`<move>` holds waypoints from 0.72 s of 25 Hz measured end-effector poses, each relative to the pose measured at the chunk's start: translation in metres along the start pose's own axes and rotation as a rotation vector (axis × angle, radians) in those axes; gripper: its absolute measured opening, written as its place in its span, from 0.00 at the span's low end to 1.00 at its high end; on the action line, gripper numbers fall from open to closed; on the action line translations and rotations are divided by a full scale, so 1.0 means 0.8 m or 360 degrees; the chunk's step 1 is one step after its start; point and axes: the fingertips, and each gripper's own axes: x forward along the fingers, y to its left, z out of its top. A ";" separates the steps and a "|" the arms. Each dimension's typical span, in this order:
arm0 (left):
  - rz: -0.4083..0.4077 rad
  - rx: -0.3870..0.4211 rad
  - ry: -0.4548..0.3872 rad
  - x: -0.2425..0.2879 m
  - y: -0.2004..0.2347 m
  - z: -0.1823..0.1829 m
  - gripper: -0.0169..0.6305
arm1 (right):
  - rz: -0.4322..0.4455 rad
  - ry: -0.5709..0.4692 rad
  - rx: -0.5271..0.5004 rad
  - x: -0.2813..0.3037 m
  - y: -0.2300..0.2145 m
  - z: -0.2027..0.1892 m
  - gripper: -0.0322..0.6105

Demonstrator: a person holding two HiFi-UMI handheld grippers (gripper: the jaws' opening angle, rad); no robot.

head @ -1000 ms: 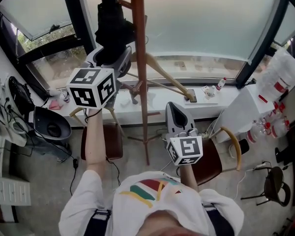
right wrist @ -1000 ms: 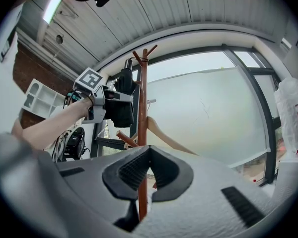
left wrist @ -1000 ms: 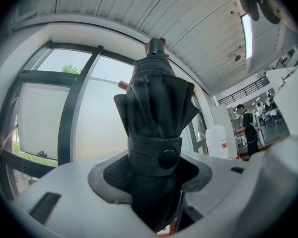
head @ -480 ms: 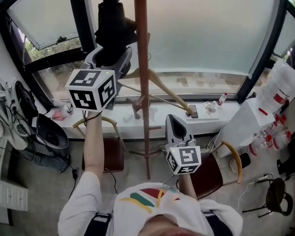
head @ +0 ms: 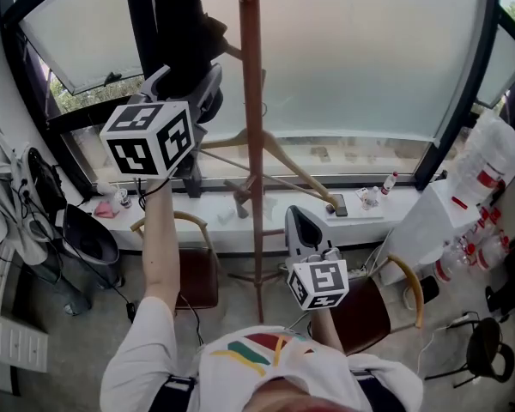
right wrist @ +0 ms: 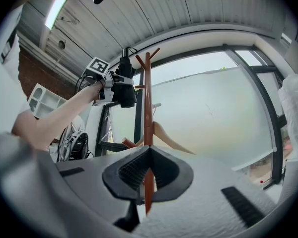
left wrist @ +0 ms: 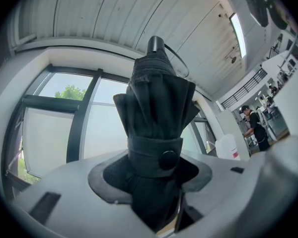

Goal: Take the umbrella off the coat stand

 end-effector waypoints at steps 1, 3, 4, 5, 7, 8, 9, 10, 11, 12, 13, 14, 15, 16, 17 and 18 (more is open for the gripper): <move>0.0004 0.0000 -0.0004 0.000 0.002 0.004 0.38 | 0.0007 0.0000 0.0001 0.000 0.002 0.000 0.05; 0.0016 0.0007 -0.0009 -0.002 0.005 0.009 0.38 | 0.0022 -0.0001 0.0003 0.001 0.008 0.002 0.05; 0.0021 0.0009 -0.0011 -0.004 0.005 0.010 0.38 | 0.0031 -0.0002 0.0003 0.002 0.010 0.003 0.05; 0.0025 0.0009 -0.0012 -0.006 0.005 0.010 0.38 | 0.0041 -0.0002 0.0003 0.002 0.013 0.003 0.05; 0.0030 0.0005 -0.0015 -0.013 0.004 0.006 0.38 | 0.0062 -0.0004 -0.0003 0.004 0.020 0.005 0.05; 0.0032 0.0003 -0.0017 -0.018 0.004 0.003 0.38 | 0.0071 -0.0007 -0.0009 0.005 0.022 0.007 0.05; 0.0035 0.0001 -0.0019 -0.022 0.003 0.000 0.38 | 0.0078 -0.0012 -0.0017 0.007 0.024 0.009 0.05; 0.0039 -0.0004 -0.0022 -0.027 0.002 -0.004 0.38 | 0.0083 -0.0018 -0.0025 0.008 0.026 0.012 0.05; 0.0043 -0.0013 -0.0024 -0.032 0.001 -0.009 0.38 | 0.0088 -0.0022 -0.0034 0.008 0.028 0.014 0.05; 0.0047 -0.0026 -0.0025 -0.037 0.000 -0.016 0.38 | 0.0094 -0.0025 -0.0041 0.009 0.030 0.014 0.05; 0.0050 -0.0040 -0.0021 -0.043 -0.001 -0.024 0.38 | 0.0101 -0.0023 -0.0047 0.009 0.033 0.014 0.05; 0.0054 -0.0054 -0.0011 -0.049 -0.003 -0.034 0.38 | 0.0110 -0.0018 -0.0052 0.010 0.037 0.012 0.05; 0.0060 -0.0062 0.0007 -0.056 -0.005 -0.045 0.38 | 0.0118 -0.0010 -0.0055 0.010 0.040 0.009 0.05; 0.0073 -0.0063 0.0030 -0.063 -0.007 -0.058 0.38 | 0.0125 0.0000 -0.0056 0.010 0.044 0.006 0.05; 0.0090 -0.0057 0.0056 -0.070 -0.009 -0.070 0.38 | 0.0130 0.0010 -0.0057 0.010 0.047 0.003 0.05; 0.0108 -0.0049 0.0081 -0.076 -0.010 -0.082 0.38 | 0.0133 0.0020 -0.0058 0.011 0.049 0.000 0.05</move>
